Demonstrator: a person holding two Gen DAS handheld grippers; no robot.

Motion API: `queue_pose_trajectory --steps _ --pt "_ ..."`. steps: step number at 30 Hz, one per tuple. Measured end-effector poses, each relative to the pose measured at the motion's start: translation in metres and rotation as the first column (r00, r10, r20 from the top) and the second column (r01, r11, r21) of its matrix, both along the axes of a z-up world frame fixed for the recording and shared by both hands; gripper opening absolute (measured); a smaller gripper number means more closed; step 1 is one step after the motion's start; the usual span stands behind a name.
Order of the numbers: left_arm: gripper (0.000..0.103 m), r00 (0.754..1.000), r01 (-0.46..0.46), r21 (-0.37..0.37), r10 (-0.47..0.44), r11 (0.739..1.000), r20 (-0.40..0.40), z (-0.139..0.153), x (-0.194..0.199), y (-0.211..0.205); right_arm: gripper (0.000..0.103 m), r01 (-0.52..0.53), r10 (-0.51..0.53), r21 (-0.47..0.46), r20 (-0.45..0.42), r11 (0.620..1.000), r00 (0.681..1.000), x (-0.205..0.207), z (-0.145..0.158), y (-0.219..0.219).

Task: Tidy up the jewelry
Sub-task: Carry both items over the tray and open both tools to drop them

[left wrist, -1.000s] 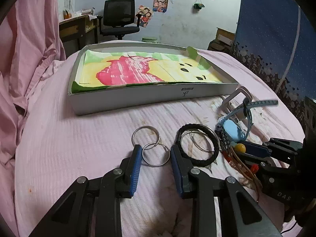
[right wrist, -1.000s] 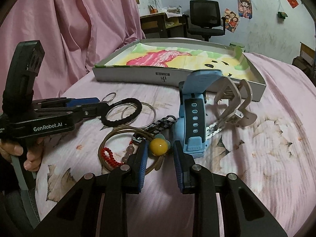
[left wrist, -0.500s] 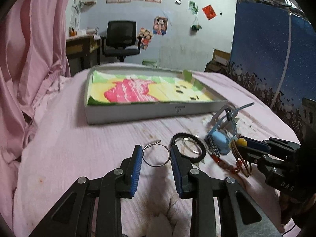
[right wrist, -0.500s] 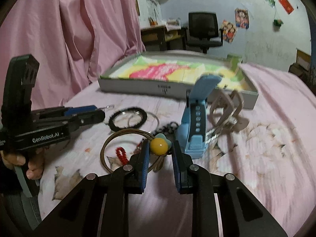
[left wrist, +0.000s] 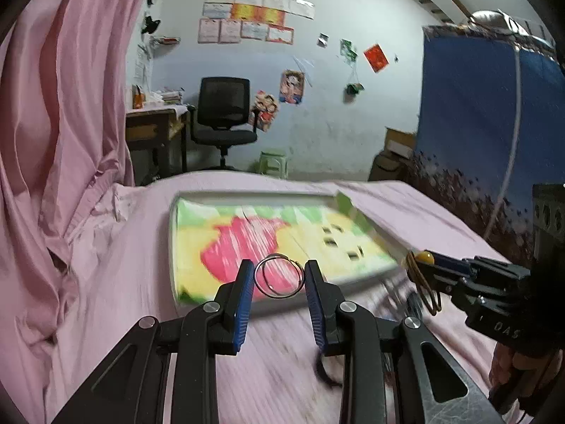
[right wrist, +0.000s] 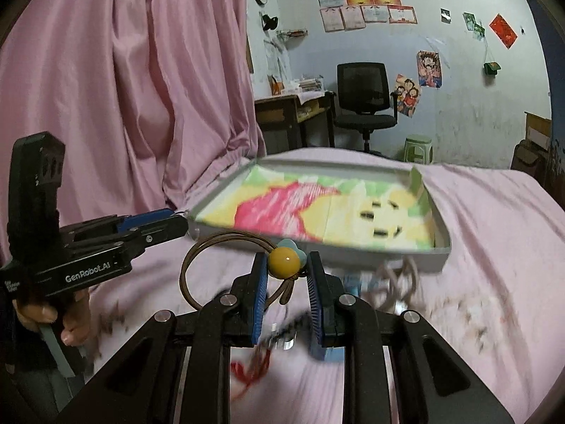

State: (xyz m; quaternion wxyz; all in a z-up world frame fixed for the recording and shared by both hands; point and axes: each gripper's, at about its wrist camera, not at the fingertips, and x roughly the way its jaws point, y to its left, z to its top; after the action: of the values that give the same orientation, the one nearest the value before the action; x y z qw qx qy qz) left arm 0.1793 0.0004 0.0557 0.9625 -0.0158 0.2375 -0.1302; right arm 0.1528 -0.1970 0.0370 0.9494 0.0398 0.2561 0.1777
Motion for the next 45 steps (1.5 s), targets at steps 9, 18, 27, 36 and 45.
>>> queue_pose_trajectory --steps 9,18,27,36,45 --pt "0.028 0.991 -0.110 -0.038 0.107 0.993 -0.075 -0.002 0.080 0.018 0.020 0.052 -0.053 -0.029 -0.035 0.998 0.998 0.083 0.018 0.016" --pt "0.028 0.960 -0.169 -0.017 0.161 0.985 -0.229 -0.033 0.134 0.027 0.020 0.131 -0.142 -0.080 -0.144 0.988 0.979 0.155 -0.001 0.039" --pt "0.028 0.921 -0.174 0.039 0.176 0.984 -0.347 -0.061 0.153 0.022 0.020 0.134 -0.158 -0.113 -0.237 0.984 0.959 0.180 -0.033 0.047" --pt "0.029 0.924 -0.147 0.049 0.155 0.988 -0.350 -0.061 0.149 0.022 0.022 0.102 -0.145 -0.140 -0.345 0.985 0.927 0.194 -0.048 0.048" --pt "0.064 0.955 -0.185 -0.059 0.166 0.981 -0.247 -0.047 0.115 0.034 0.049 0.110 -0.137 -0.115 -0.262 0.987 0.955 0.168 -0.033 0.037"
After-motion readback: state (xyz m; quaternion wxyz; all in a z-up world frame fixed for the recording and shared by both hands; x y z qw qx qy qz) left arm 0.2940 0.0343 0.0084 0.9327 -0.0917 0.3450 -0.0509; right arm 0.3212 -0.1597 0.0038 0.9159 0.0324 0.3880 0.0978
